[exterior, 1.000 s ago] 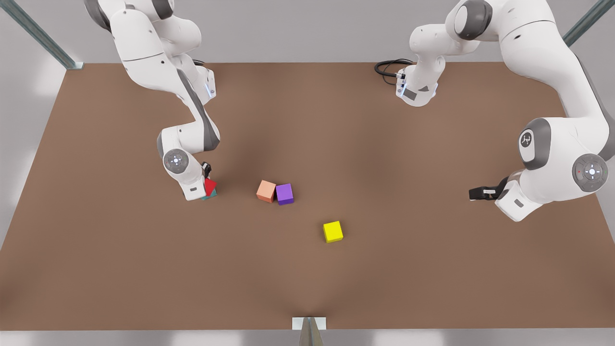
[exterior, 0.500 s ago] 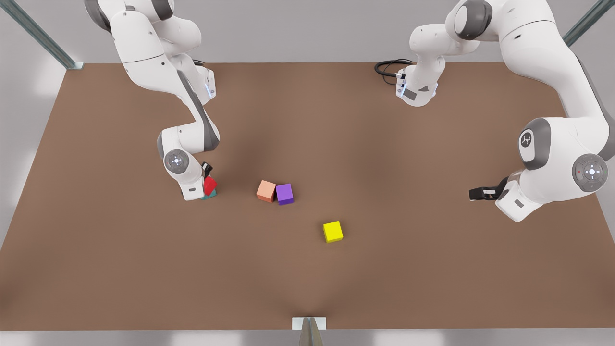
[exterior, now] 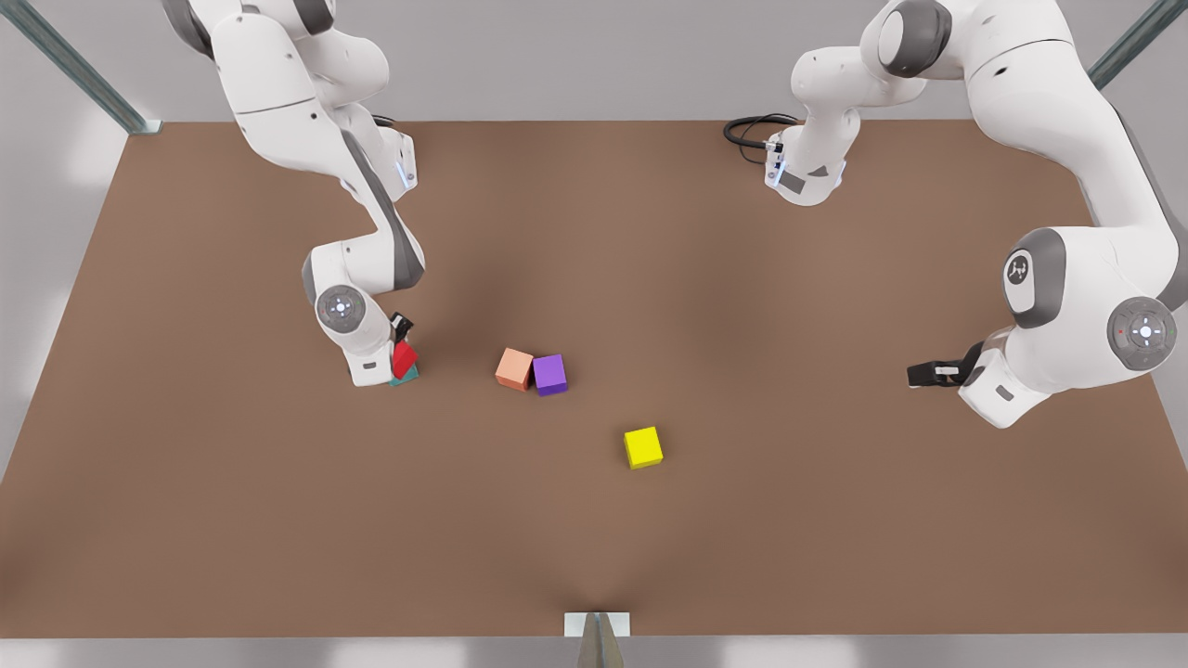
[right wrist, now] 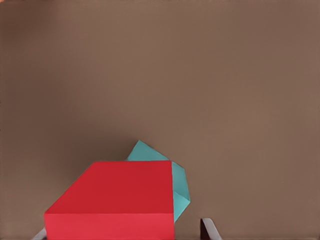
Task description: Pick up red wooden cube and pass to hand red wooden cube and place in blue wooden cube
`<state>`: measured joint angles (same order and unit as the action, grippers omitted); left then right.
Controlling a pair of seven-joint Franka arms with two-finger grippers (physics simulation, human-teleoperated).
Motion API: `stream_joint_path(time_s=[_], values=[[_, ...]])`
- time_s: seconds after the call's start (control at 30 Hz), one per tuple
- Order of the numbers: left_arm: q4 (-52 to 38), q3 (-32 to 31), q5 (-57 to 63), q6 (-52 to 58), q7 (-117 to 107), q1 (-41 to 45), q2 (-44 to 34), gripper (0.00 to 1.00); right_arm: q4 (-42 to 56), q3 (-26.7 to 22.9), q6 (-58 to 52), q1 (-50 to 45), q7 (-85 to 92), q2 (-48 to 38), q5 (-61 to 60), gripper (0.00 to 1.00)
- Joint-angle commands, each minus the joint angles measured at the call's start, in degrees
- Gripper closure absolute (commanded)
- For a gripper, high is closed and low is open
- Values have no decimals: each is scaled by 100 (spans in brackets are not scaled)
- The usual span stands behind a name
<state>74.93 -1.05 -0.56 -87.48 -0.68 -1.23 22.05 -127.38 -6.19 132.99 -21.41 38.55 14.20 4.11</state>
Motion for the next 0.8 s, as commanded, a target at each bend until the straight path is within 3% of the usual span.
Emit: stream_joint_path(time_s=[0.0,0.27,0.37,0.5,0.63,0.7,0.77], values=[[-4,-1,4,2,-20,0,-7,0,46,3,-177,-3,-216,-49,-33,0],[-4,-1,4,2,-20,0,-7,0,520,12,-739,-188,-400,-251,-68,0],[-4,-1,4,11,-20,0,-7,0,1294,3,-1477,-337,-778,-137,-95,0],[-4,-1,4,11,-11,-9,-7,0,2664,-49,-2312,-206,-1472,452,-244,0],[-4,-1,4,11,-11,-9,-7,0,2920,-58,-2330,207,-3565,646,-631,0],[-4,-1,4,3,-20,-9,-7,0,2938,-58,-2418,515,-3513,628,-631,0],[-4,-1,4,11,-20,-9,-7,0,3807,-67,-3674,919,-3178,602,-622,0]])
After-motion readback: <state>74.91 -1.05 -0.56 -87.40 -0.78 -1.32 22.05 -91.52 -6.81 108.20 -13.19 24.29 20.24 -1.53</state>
